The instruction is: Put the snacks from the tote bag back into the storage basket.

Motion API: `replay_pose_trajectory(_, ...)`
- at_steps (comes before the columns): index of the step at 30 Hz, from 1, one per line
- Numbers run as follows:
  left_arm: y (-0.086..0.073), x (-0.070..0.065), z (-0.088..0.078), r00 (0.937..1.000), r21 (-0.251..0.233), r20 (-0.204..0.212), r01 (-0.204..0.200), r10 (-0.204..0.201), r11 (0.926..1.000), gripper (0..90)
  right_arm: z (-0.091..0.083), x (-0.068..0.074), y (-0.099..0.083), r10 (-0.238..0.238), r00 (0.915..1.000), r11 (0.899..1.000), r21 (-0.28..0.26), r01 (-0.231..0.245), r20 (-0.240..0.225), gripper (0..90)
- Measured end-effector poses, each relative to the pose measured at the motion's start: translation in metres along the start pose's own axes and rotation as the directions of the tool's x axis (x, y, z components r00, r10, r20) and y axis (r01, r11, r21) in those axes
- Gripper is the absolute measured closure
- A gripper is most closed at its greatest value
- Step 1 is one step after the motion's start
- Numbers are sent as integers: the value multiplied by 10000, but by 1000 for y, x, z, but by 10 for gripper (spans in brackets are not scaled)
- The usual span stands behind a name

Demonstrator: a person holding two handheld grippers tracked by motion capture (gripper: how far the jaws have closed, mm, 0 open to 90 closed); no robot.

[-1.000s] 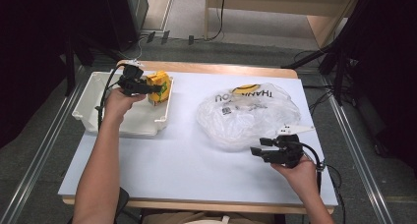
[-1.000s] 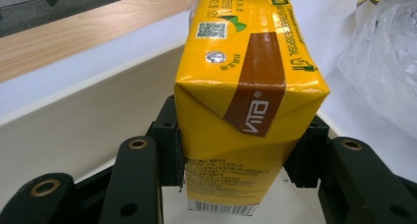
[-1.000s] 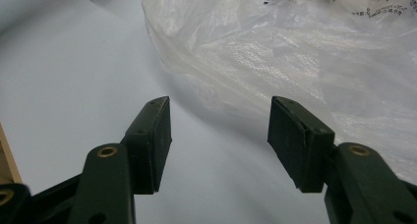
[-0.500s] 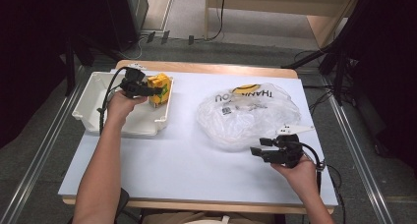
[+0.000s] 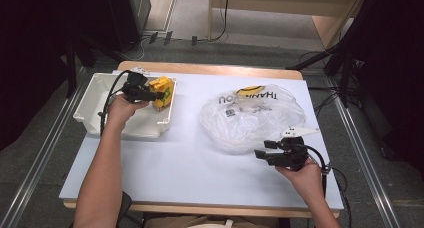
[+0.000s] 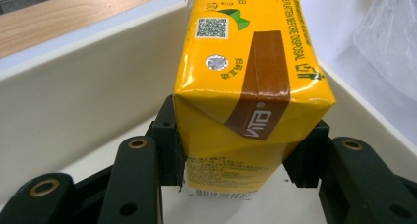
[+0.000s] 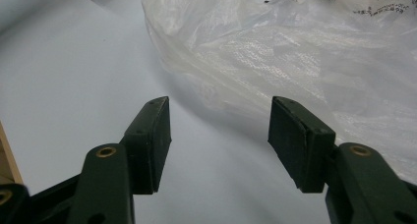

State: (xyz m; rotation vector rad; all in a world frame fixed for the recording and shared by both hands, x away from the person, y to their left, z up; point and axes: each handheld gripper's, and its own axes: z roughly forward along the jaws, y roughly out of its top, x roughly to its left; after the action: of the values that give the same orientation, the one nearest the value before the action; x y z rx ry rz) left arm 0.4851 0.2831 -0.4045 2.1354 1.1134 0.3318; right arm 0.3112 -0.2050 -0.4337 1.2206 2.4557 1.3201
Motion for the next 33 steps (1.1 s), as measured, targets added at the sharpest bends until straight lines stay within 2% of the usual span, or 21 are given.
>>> replay_pose_trajectory(9, -6, -3, -1, 9999, 93, -82, -148, 149, 9998, 522, 1, 0, 0, -34, 10000, 10000, 57, 34, -35, 423)
replay_pose_trajectory(14, -9, -2, -2, 10000, 107, -29, -76, 76, 9999, 520, 1, 0, 0, -65, 10000, 9999, 79, 65, 12, 423)
replay_pose_trajectory(22, -10, -7, -2, 9994, 183, -240, -241, 245, 9995, 513, 1, -1, 0, -49, 10000, 10000, 66, 49, -5, 423)
replay_pose_trajectory(33, -15, -6, -4, 10000, 113, 38, 15, -16, 9999, 466, 1, -1, 1, -56, 10000, 10000, 76, 56, -21, 422)
